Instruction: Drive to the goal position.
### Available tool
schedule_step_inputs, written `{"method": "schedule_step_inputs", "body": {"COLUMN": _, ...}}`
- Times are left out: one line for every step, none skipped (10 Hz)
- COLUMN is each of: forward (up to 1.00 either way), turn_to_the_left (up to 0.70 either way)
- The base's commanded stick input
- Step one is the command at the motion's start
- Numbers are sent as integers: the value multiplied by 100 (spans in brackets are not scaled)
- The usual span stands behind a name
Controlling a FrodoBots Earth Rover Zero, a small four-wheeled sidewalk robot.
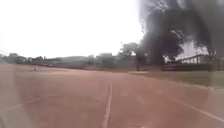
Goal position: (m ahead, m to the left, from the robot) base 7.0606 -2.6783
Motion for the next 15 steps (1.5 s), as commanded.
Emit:
{"method": "schedule_step_inputs", "body": {"forward": 70, "turn_to_the_left": 0}}
{"method": "schedule_step_inputs", "body": {"forward": 70, "turn_to_the_left": 0}}
{"method": "schedule_step_inputs", "body": {"forward": 70, "turn_to_the_left": 0}}
{"method": "schedule_step_inputs", "body": {"forward": 70, "turn_to_the_left": 0}}
{"method": "schedule_step_inputs", "body": {"forward": 70, "turn_to_the_left": 0}}
{"method": "schedule_step_inputs", "body": {"forward": 70, "turn_to_the_left": 0}}
{"method": "schedule_step_inputs", "body": {"forward": 70, "turn_to_the_left": 0}}
{"method": "schedule_step_inputs", "body": {"forward": 70, "turn_to_the_left": 0}}
{"method": "schedule_step_inputs", "body": {"forward": 70, "turn_to_the_left": 0}}
{"method": "schedule_step_inputs", "body": {"forward": 70, "turn_to_the_left": 0}}
{"method": "schedule_step_inputs", "body": {"forward": 70, "turn_to_the_left": 0}}
{"method": "schedule_step_inputs", "body": {"forward": 70, "turn_to_the_left": 0}}
{"method": "schedule_step_inputs", "body": {"forward": 70, "turn_to_the_left": 0}}
{"method": "schedule_step_inputs", "body": {"forward": 70, "turn_to_the_left": 0}}
{"method": "schedule_step_inputs", "body": {"forward": 70, "turn_to_the_left": 0}}
